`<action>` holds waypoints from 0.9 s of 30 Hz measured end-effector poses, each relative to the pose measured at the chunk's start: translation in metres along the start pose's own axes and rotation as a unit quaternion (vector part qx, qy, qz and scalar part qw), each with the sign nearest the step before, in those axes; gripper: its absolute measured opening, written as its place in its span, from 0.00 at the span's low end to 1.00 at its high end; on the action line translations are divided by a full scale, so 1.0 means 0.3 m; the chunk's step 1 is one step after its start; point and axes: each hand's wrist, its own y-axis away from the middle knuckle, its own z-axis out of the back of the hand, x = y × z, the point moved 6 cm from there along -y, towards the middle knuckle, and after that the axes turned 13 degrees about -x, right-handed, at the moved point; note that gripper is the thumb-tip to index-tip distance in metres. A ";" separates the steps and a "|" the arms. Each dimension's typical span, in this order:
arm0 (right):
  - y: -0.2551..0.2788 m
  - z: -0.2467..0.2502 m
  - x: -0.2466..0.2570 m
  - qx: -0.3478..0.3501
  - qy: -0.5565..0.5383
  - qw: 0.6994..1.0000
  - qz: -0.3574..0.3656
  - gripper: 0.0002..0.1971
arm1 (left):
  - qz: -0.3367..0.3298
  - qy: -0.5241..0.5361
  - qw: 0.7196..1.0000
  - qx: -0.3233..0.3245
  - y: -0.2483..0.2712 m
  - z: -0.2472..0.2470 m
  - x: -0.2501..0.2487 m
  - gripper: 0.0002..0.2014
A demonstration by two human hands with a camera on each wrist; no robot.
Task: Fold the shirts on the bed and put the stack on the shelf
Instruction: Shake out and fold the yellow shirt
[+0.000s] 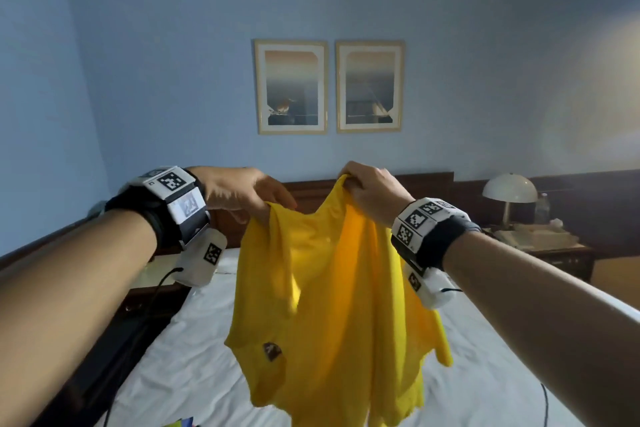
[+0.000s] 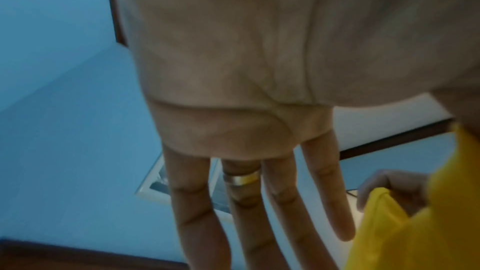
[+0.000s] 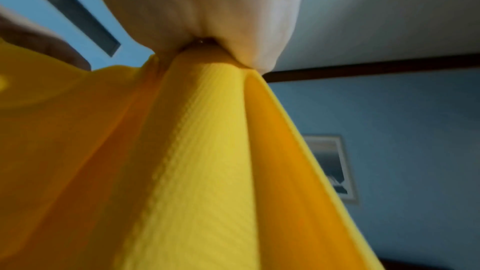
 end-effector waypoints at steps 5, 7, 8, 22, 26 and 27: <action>-0.008 0.024 0.065 -0.042 0.128 0.986 0.102 0.08 | 0.017 0.103 0.994 0.036 -0.019 -0.149 -0.048 0.34; -0.006 0.032 0.079 -0.041 0.181 0.975 0.120 0.10 | 0.014 0.126 0.991 -0.040 -0.060 -0.189 -0.060 0.19; -0.002 0.040 0.080 -0.038 0.200 0.971 0.123 0.10 | -0.001 0.113 0.990 -0.085 -0.078 -0.203 -0.069 0.18; 0.253 0.096 -0.376 0.113 0.014 0.990 -0.083 0.10 | -0.052 0.113 0.936 -0.329 -0.173 -0.278 -0.310 0.17; 0.419 0.087 -0.625 0.157 0.019 0.975 -0.157 0.10 | -0.008 0.042 0.944 -0.328 -0.150 -0.308 -0.335 0.20; 0.452 0.089 -0.678 0.170 0.033 0.971 -0.165 0.11 | -0.001 -0.020 0.953 -0.304 -0.146 -0.332 -0.337 0.20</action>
